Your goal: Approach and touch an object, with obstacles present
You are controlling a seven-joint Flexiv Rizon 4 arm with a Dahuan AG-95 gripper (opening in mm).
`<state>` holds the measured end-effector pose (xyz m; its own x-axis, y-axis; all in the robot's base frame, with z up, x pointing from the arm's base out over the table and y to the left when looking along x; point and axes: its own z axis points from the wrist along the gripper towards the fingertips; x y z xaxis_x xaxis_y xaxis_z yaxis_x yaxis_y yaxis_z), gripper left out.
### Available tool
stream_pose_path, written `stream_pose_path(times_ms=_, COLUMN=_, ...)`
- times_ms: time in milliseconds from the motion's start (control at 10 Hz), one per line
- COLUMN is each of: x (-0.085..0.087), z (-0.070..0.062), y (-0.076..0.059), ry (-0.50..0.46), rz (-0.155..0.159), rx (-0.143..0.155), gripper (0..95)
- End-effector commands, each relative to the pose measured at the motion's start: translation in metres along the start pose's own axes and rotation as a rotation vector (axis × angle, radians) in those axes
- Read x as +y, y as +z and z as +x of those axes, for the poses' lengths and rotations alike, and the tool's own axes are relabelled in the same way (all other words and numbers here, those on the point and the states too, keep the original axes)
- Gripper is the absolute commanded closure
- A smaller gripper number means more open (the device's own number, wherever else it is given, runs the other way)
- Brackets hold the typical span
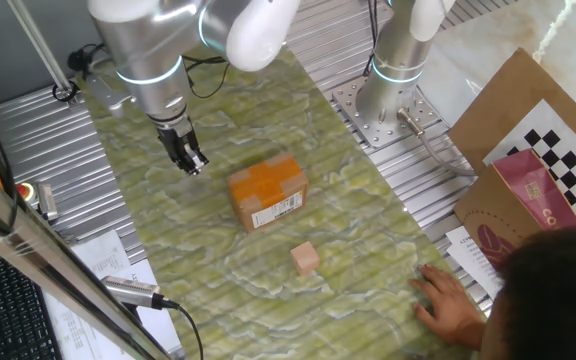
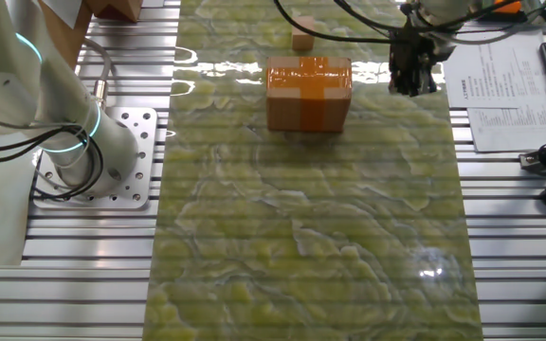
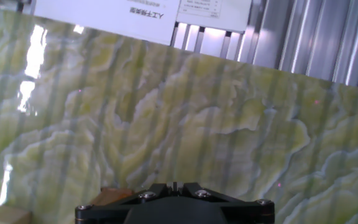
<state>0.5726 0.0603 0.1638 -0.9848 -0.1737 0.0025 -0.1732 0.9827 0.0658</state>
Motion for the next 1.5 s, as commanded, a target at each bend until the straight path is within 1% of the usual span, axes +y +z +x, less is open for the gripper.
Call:
stream_pose_path(times_ms=100, x=0.01, z=0.005, y=0.008, ry=0.256, rz=0.03, rx=-0.007, gripper=95.0)
stream_pose_path(times_ms=200, x=-0.001, z=0.003, y=0.012, ry=0.239, rz=0.033, rx=0.002, gripper=95.0)
stream_pose_path(times_ms=300, x=-0.015, z=0.0, y=0.015, ry=0.215, rz=0.041, rx=0.008, gripper=95.0)
stream_pose_path(times_ms=400, x=-0.036, z=-0.003, y=0.016, ry=0.175, rz=0.05, rx=0.01, gripper=95.0)
stream_pose_path(times_ms=500, x=-0.053, z=-0.004, y=0.014, ry=0.141, rz=0.049, rx=0.009, gripper=95.0)
stream_pose_path(times_ms=600, x=-0.066, z=-0.004, y=0.011, ry=0.116, rz=0.047, rx=0.02, gripper=95.0)
stream_pose_path(times_ms=700, x=-0.08, z=-0.003, y=0.006, ry=0.084, rz=0.047, rx=0.057, gripper=95.0)
stream_pose_path(times_ms=800, x=-0.083, z=-0.002, y=0.005, ry=0.077, rz=0.046, rx=0.058, gripper=95.0)
stream_pose_path(times_ms=900, x=-0.085, z=0.0, y=0.007, ry=0.073, rz=0.046, rx=0.055, gripper=95.0)
stream_pose_path(times_ms=1000, x=-0.087, z=0.003, y=0.01, ry=0.076, rz=0.048, rx=0.043, gripper=95.0)
stream_pose_path(times_ms=1100, x=-0.088, z=0.005, y=0.011, ry=0.076, rz=0.048, rx=0.043, gripper=95.0)
stream_pose_path(times_ms=1300, x=-0.08, z=0.004, y=0.013, ry=0.065, rz=0.07, rx=0.048, gripper=95.0)
stream_pose_path(times_ms=1500, x=-0.077, z=0.004, y=0.015, ry=0.049, rz=0.067, rx=0.048, gripper=95.0)
